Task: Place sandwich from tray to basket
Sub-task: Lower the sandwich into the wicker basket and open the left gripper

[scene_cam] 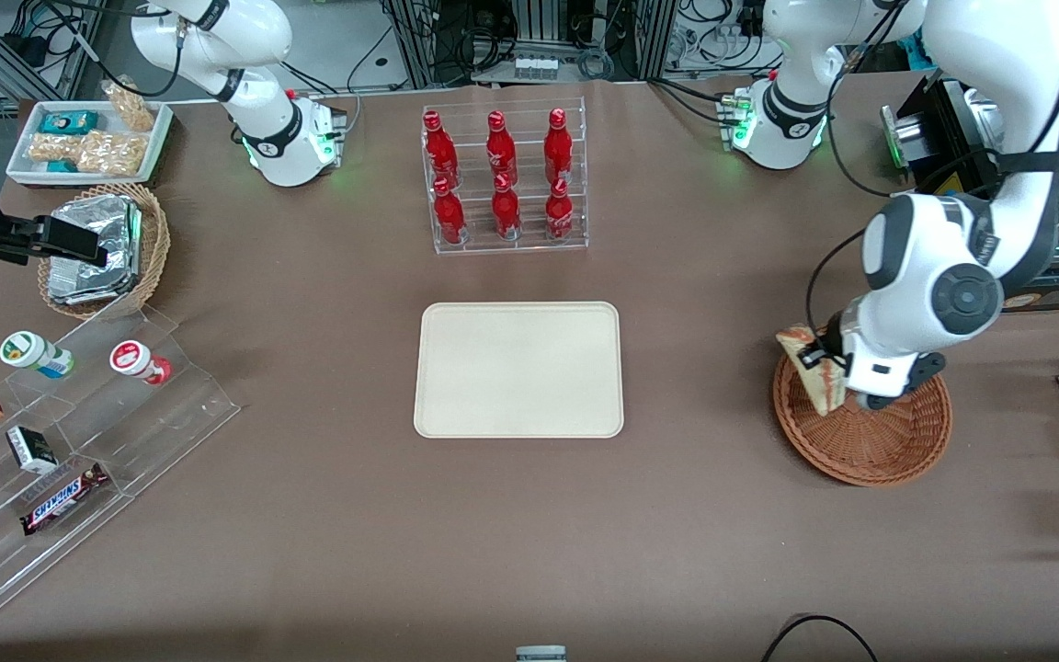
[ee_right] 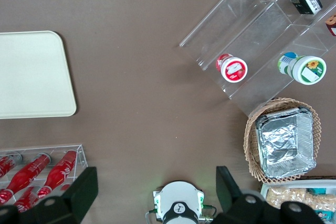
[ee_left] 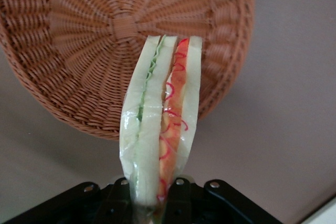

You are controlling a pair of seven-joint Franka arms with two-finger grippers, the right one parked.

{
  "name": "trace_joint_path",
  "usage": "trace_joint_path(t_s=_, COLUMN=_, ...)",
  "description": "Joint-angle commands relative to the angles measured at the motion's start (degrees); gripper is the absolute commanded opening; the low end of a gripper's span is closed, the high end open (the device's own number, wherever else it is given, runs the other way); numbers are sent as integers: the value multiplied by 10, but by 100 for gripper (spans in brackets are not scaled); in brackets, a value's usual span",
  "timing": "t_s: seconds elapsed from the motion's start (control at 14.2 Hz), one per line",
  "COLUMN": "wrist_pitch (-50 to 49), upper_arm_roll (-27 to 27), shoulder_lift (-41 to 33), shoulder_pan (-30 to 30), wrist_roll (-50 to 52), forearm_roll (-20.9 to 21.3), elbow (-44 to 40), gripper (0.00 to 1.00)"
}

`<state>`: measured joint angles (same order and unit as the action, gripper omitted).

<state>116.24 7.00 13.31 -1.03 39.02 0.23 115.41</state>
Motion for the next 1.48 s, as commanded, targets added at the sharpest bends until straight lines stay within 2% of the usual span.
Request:
trace_joint_path(t_s=0.0, wrist_pitch=0, upper_arm_roll=2, shoulder_lift=-5, shoulder_pan=-40, wrist_roll=-2, forearm_roll=6, elbow=16, gripper=16)
trace_joint_path(t_s=0.42, wrist_pitch=92, upper_arm_roll=0, shoulder_lift=31, shoulder_pan=-96, wrist_roll=-27, forearm_roll=8, elbow=28, gripper=18)
trace_joint_path(t_s=0.77, wrist_pitch=141, upper_arm_roll=0, shoulder_lift=53, shoulder_pan=-100, wrist_roll=-48, forearm_roll=6, elbow=44, gripper=19)
trace_joint_path(t_s=0.99, wrist_pitch=148, upper_arm_roll=0, shoulder_lift=62, shoulder_pan=-98, wrist_roll=-46, forearm_roll=6, elbow=44, gripper=28)
trace_joint_path(t_s=1.06, wrist_pitch=146, upper_arm_roll=0, shoulder_lift=62, shoulder_pan=-98, wrist_roll=-47, forearm_roll=7, elbow=44, gripper=38)
trace_joint_path(t_s=1.13, wrist_pitch=145, upper_arm_roll=0, shoulder_lift=61, shoulder_pan=-96, wrist_roll=-50, forearm_roll=8, elbow=44, gripper=60)
trace_joint_path(t_s=1.2, wrist_pitch=145, upper_arm_roll=1, shoulder_lift=61, shoulder_pan=-96, wrist_roll=-50, forearm_roll=8, elbow=44, gripper=92)
trace_joint_path(t_s=1.27, wrist_pitch=143, upper_arm_roll=1, shoulder_lift=59, shoulder_pan=-93, wrist_roll=-51, forearm_roll=8, elbow=44, gripper=100)
trace_joint_path(t_s=1.41, wrist_pitch=131, upper_arm_roll=3, shoulder_lift=49, shoulder_pan=-92, wrist_roll=-50, forearm_roll=8, elbow=39, gripper=100)
